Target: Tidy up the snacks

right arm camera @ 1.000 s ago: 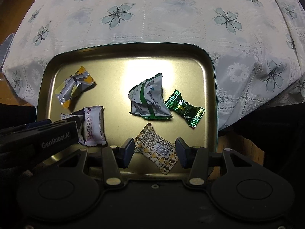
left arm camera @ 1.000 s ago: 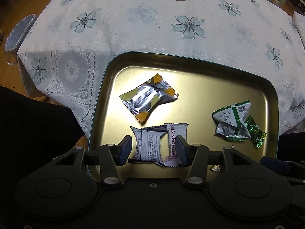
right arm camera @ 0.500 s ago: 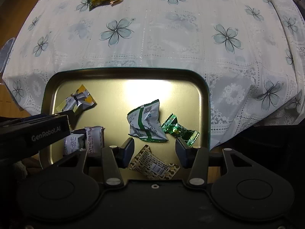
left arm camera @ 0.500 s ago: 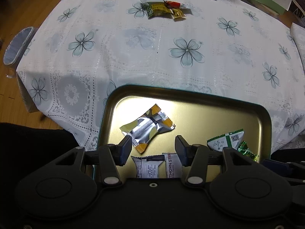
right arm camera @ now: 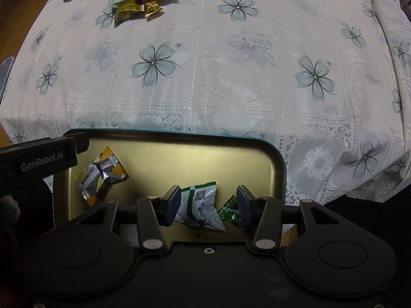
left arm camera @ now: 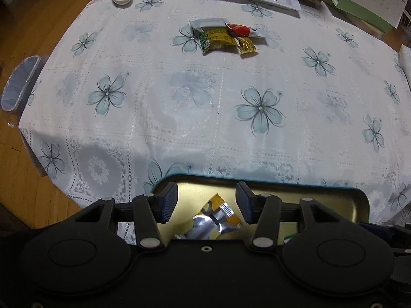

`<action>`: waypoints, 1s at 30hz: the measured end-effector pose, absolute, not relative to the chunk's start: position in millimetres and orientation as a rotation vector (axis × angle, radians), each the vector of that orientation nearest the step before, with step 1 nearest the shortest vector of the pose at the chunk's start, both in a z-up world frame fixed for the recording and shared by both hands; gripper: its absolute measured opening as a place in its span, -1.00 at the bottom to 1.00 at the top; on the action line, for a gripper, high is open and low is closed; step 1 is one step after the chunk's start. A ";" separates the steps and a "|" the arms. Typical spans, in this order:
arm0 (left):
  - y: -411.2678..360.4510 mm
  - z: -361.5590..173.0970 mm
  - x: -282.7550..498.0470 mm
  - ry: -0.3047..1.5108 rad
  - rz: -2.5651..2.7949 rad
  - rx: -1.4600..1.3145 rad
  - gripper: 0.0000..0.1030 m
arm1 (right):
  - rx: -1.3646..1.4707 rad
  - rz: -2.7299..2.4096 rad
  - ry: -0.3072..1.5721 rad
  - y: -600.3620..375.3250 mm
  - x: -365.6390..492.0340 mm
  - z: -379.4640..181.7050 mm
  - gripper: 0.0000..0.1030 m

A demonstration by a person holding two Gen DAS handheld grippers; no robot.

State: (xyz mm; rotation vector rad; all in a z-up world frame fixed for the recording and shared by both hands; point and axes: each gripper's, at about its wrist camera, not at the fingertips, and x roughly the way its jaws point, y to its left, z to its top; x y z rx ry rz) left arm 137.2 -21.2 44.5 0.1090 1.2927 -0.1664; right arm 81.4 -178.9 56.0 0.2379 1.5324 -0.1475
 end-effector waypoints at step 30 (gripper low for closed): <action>-51.2 18.5 302.4 1.343 -0.162 0.171 0.11 | 0.289 -0.220 1.541 -205.8 248.5 15.7 -0.02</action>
